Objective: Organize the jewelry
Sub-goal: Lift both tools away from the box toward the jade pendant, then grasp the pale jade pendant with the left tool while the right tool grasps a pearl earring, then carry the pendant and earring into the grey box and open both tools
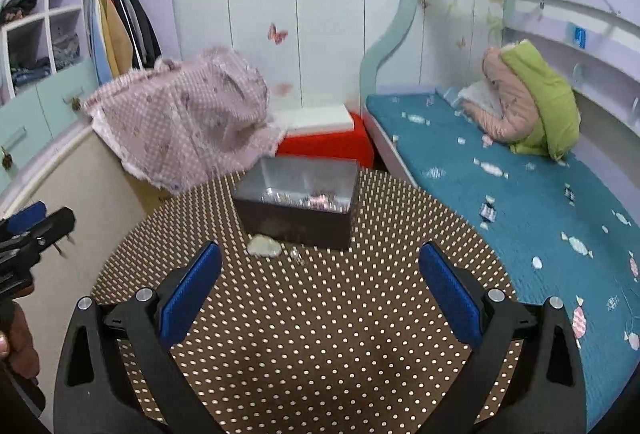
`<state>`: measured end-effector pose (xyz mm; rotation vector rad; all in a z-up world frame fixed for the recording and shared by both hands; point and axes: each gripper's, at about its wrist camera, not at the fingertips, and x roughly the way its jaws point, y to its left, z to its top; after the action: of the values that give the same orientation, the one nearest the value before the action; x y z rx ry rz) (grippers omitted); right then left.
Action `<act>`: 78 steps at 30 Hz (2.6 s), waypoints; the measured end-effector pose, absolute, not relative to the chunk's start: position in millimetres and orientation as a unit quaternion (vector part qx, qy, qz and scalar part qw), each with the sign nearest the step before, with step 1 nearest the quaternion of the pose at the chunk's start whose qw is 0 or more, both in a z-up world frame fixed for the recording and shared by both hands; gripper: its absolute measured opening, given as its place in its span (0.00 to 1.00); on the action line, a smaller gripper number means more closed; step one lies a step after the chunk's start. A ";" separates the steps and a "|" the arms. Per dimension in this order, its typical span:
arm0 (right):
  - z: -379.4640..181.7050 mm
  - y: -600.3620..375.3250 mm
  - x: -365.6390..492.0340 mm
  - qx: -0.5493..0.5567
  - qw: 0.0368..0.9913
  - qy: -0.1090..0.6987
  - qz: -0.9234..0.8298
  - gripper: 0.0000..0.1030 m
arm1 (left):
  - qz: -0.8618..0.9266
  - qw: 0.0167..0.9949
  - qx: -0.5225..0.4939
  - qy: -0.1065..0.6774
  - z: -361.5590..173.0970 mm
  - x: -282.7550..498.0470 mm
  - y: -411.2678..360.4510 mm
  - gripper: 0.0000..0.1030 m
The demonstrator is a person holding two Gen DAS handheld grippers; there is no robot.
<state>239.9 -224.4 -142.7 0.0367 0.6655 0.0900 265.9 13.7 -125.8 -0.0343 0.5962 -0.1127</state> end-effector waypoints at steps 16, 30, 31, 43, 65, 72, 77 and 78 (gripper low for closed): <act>-228.5 -209.2 324.4 -0.011 0.901 0.428 0.077 0.70 | -0.075 0.928 0.002 0.365 -184.8 322.3 -18.0 0.95; -239.5 -203.2 329.9 -0.038 0.897 0.427 0.107 0.09 | -0.092 0.915 0.018 0.393 -209.7 363.4 -44.6 0.94; -239.8 -206.9 328.0 -0.031 0.897 0.428 0.107 0.09 | -0.096 0.913 0.021 0.396 -212.4 367.4 -49.2 0.94; -227.0 -250.8 304.8 0.039 0.900 0.425 0.091 0.09 | -0.126 0.886 0.049 0.444 -256.9 420.6 -107.4 0.94; -209.4 -252.1 291.9 0.043 0.908 0.403 0.102 0.09 | -0.172 0.884 0.030 0.433 -257.8 406.1 -96.0 0.41; -193.7 -243.1 285.7 0.030 0.913 0.390 0.114 0.09 | -0.166 0.894 0.019 0.416 -242.0 379.2 -70.9 0.41; -176.5 -233.6 282.6 0.017 0.918 0.375 0.125 0.09 | -0.160 0.907 0.011 0.390 -215.5 364.2 -49.6 0.41; -171.4 -231.3 282.2 0.014 0.920 0.371 0.128 0.09 | -0.160 0.910 0.009 0.383 -208.5 361.6 -45.6 0.41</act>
<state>282.2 -231.3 -171.4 0.0293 0.7616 0.2640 361.6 -45.6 -208.5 0.0184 0.7909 -0.3294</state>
